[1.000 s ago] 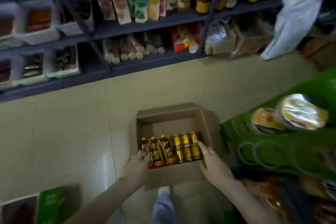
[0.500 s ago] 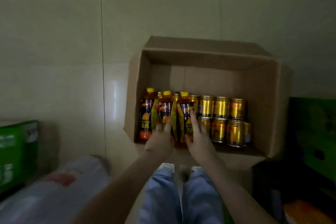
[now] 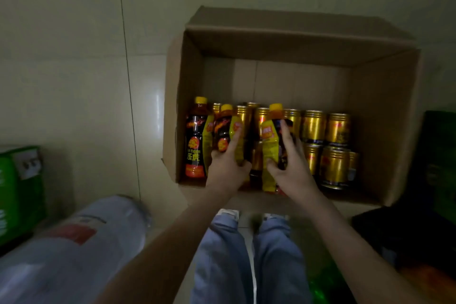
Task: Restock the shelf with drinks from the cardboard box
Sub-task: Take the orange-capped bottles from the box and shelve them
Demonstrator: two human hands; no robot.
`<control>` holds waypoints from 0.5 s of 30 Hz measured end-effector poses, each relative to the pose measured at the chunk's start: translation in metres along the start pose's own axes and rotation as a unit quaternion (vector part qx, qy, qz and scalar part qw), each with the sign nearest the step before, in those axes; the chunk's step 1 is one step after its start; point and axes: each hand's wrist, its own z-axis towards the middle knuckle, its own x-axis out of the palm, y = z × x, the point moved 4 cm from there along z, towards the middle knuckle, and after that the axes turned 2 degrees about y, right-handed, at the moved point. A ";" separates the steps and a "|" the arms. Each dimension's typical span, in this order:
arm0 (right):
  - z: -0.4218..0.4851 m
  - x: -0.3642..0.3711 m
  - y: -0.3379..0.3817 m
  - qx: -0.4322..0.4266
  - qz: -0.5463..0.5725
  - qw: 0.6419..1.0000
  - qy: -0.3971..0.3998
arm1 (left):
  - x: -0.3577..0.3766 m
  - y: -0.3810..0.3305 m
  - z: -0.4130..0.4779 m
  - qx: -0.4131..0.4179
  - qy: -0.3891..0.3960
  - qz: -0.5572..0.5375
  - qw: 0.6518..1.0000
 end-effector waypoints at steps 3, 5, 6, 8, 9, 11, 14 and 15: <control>-0.061 -0.050 0.029 0.017 0.117 0.992 -0.040 | -0.035 -0.040 -0.059 0.018 0.056 -0.110 0.992; -0.110 -0.081 0.054 0.033 0.195 0.979 -0.051 | -0.059 -0.074 -0.108 0.051 0.106 -0.151 0.981; -0.136 -0.095 0.069 0.036 0.237 0.969 -0.055 | -0.072 -0.092 -0.134 0.072 0.126 -0.167 0.975; -0.191 -0.122 0.098 0.021 0.315 0.946 -0.071 | -0.099 -0.130 -0.189 0.116 0.166 -0.184 0.962; -0.214 -0.130 0.109 0.009 0.351 0.933 -0.078 | -0.111 -0.145 -0.211 0.136 0.182 -0.191 0.955; -0.274 -0.152 0.137 -0.022 0.408 0.909 -0.086 | -0.138 -0.179 -0.269 0.177 0.215 -0.204 0.938; -0.346 -0.174 0.173 -0.085 0.452 0.883 -0.094 | -0.167 -0.215 -0.342 0.227 0.261 -0.231 0.909; -0.374 -0.180 0.184 -0.106 0.458 0.877 -0.099 | -0.174 -0.223 -0.367 0.234 0.274 -0.239 0.902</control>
